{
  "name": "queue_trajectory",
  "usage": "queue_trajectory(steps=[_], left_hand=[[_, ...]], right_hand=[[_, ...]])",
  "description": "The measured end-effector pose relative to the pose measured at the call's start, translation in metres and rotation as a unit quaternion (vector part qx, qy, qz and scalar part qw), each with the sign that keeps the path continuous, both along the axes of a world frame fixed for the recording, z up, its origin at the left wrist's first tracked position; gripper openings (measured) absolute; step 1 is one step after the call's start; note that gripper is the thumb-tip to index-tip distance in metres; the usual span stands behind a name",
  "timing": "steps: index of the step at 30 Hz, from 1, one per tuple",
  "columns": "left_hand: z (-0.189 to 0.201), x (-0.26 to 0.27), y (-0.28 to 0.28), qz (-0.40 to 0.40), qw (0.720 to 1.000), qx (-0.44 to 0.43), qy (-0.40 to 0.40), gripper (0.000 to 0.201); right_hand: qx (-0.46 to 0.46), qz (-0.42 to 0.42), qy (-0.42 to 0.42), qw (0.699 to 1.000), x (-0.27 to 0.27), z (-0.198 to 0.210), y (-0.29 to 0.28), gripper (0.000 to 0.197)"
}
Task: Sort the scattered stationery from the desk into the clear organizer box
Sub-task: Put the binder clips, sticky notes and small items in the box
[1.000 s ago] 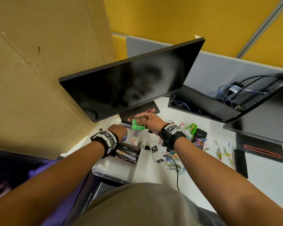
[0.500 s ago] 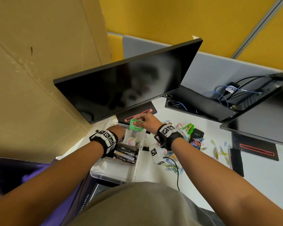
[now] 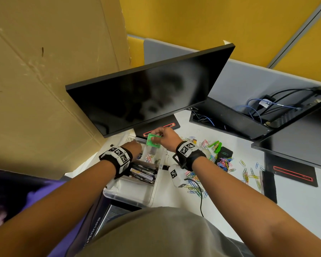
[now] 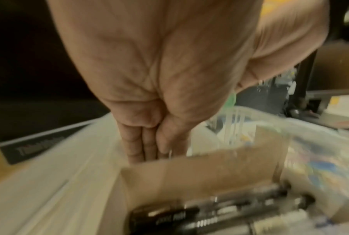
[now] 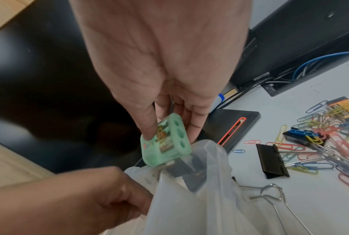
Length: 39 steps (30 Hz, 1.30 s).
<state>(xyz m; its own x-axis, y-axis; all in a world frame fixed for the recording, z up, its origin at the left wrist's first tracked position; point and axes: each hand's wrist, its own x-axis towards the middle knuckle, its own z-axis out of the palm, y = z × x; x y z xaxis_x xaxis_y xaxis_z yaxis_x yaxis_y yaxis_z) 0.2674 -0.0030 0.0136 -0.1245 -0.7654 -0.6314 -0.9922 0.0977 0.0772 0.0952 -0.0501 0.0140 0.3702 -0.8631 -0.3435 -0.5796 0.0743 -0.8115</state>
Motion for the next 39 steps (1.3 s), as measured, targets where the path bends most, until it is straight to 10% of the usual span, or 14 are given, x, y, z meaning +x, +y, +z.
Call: queue_trajectory(steps=[10,22,39], left_hand=[[0.030,0.041,0.004,0.106,0.980,-0.160,0.046,0.022],[0.014,0.049,0.038,0.150,0.972,-0.182,-0.015,0.025],[0.012,0.043,0.045,0.135,0.971,-0.195,-0.030,0.022]], right_hand=[[-0.096,0.007,0.001,0.995,0.049,0.013,0.010,0.017],[-0.237,0.210,0.250,0.915,0.087,-0.008,0.044,0.023],[-0.184,0.305,0.366,0.860,0.101,-0.016,0.039,0.025]])
